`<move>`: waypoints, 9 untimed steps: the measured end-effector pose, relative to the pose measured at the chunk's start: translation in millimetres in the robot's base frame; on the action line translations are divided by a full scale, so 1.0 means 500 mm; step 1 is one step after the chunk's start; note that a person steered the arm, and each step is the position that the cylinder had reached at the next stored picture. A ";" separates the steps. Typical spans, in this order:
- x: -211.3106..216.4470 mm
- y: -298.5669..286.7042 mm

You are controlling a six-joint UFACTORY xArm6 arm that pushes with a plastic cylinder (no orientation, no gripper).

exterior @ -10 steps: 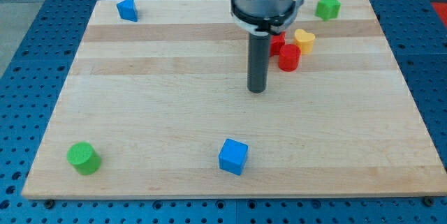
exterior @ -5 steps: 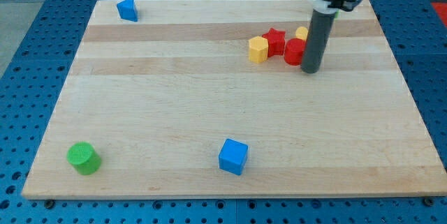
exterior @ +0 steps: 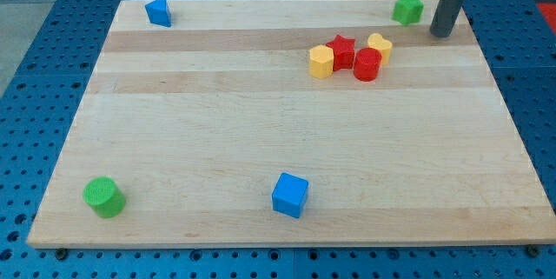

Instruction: Slide the green star towards the top left side of the cube

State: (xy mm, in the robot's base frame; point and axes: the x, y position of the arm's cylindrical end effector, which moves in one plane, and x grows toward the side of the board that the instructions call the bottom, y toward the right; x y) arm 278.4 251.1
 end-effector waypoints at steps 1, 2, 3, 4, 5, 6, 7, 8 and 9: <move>-0.049 0.045; -0.086 0.051; -0.094 0.008; -0.094 -0.060; -0.094 -0.122; -0.088 -0.165; -0.076 -0.218; -0.053 -0.269; -0.031 -0.334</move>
State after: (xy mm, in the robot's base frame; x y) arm 263.1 83.9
